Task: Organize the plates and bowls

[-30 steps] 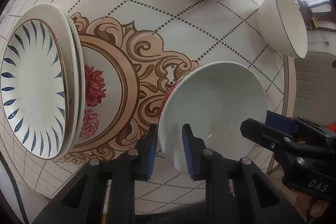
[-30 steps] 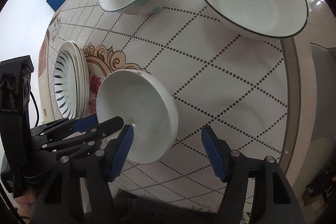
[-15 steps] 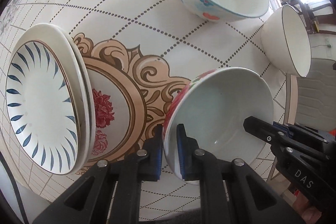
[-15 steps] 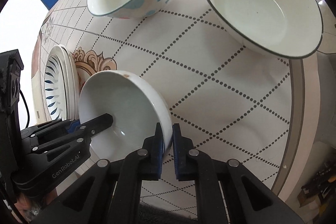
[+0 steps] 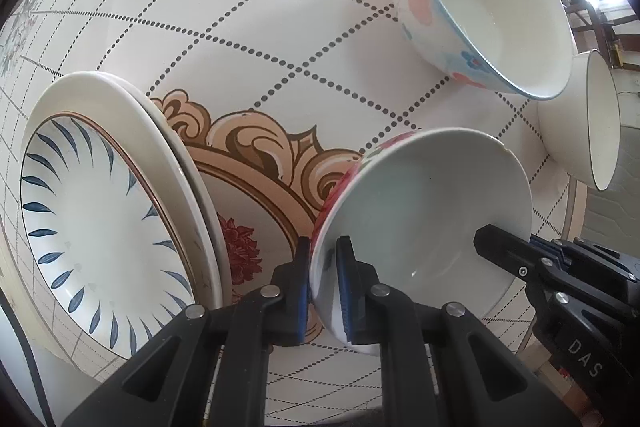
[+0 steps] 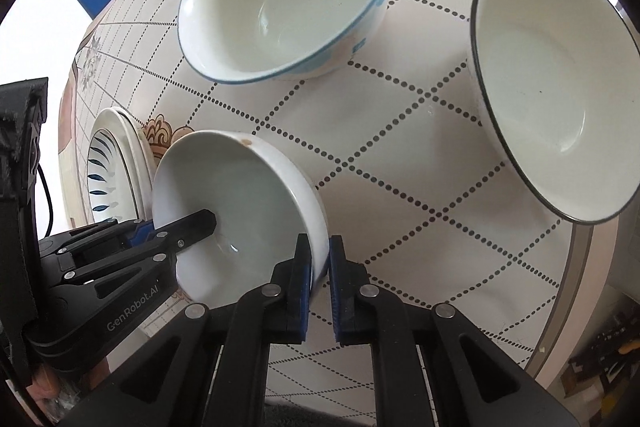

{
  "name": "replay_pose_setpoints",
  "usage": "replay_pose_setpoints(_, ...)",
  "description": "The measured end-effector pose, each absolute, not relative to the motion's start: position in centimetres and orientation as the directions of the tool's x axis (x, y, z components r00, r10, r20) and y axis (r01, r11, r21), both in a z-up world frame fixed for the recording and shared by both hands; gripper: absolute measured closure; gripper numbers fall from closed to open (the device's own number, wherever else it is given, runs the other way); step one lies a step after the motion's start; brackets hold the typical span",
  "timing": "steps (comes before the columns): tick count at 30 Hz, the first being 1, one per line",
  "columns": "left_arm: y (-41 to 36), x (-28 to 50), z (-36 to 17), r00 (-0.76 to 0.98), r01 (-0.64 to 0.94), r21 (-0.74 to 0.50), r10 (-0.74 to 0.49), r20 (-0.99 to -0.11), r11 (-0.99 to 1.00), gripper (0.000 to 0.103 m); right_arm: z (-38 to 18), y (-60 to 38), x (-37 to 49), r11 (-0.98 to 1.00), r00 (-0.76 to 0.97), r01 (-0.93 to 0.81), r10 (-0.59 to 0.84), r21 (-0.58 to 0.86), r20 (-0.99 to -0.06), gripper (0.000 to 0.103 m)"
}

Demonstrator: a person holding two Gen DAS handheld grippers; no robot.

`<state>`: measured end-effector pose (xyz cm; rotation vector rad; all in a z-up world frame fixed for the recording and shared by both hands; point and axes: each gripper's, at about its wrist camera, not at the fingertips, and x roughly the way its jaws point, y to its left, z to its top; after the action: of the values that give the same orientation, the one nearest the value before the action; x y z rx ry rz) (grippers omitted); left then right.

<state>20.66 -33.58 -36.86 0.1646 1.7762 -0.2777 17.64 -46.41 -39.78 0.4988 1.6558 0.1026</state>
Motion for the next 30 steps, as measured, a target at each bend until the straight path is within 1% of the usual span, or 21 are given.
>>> replay_pose_setpoints(4,-33.1,21.6,-36.9,-0.245,0.217,-0.129,-0.074,-0.967,0.968,0.091,-39.6,-46.6,18.3,0.902,-0.067,0.263,0.372,0.343,-0.926,0.093)
replay_pose_setpoints(5,-32.8,21.7,-36.7,-0.249,0.204,-0.14,-0.087,-0.965,0.969,0.089,-39.5,-46.9,18.4,0.897,-0.066,0.272,0.378,0.348,-0.924,0.093)
replay_pose_setpoints(6,-31.5,22.0,-36.0,-0.254,0.191,-0.15,-0.099,-0.962,0.97,0.085,-39.3,-47.1,18.4,0.893,-0.062,0.279,0.384,0.353,-0.921,0.092)
replay_pose_setpoints(8,-30.8,22.1,-34.9,-0.258,0.166,-0.186,-0.139,-0.956,0.968,0.079,-38.5,-47.6,18.4,0.89,-0.057,0.281,0.389,0.359,-0.92,0.087)
replay_pose_setpoints(10,-29.5,21.8,-33.8,-0.256,0.141,-0.214,-0.173,-0.951,0.967,0.076,-37.4,-48.1,18.2,0.892,-0.038,0.273,0.385,0.361,-0.922,0.074)
replay_pose_setpoints(11,-28.9,21.7,-33.1,-0.257,0.127,-0.23,-0.192,-0.947,0.965,0.073,-36.7,-48.3,18.1,0.893,-0.027,0.265,0.384,0.364,-0.923,0.071)
replay_pose_setpoints(13,-28.0,21.5,-31.6,-0.247,0.109,-0.253,-0.221,-0.944,0.961,0.072,-35.1,-48.8,17.9,0.895,-0.003,0.251,0.381,0.368,-0.925,0.061)
replay_pose_setpoints(14,-27.6,21.5,-30.9,-0.236,0.104,-0.258,-0.228,-0.945,0.961,0.071,-34.2,-49.2,17.8,0.893,0.012,0.246,0.386,0.377,-0.923,0.058)
replay_pose_setpoints(16,-27.3,21.9,-29.5,-0.211,0.108,-0.263,-0.236,-0.949,0.959,0.07,-32.3,-50.1,17.8,0.888,0.049,0.242,0.392,0.391,-0.919,0.042)
replay_pose_setpoints(17,-27.3,22.3,-29.1,-0.193,0.114,-0.268,-0.244,-0.951,0.957,0.07,-31.4,-50.7,17.9,0.886,0.069,0.243,0.391,0.395,-0.918,0.04)
replay_pose_setpoints(21,-29.8,24.4,-27.0,-0.15,0.144,-0.299,-0.278,-0.949,0.943,0.069,-28.5,-54.0,19.0,0.882,0.131,0.258,0.373,0.395,-0.919,0.039)
replay_pose_setpoints(24,-33.0,25.3,-26.7,-0.13,0.187,-0.293,-0.272,-0.953,0.938,0.067,-27.9,-57.7,20.0,0.885,0.157,0.31,0.312,0.347,-0.937,0.039)
replay_pose_setpoints(27,-37.3,25.3,-27.7,-0.165,0.225,-0.314,-0.282,-0.945,0.922,0.067,-29.0,-61.8,20.4,0.878,0.145,0.381,0.252,0.289,-0.957,0.039)
replay_pose_setpoints(30,-41.9,25.2,-28.4,-0.195,0.302,-0.307,-0.256,-0.947,0.903,0.067,-31.4,-65.2,20.4,0.848,0.118,0.447,0.26,0.285,-0.958,0.039)
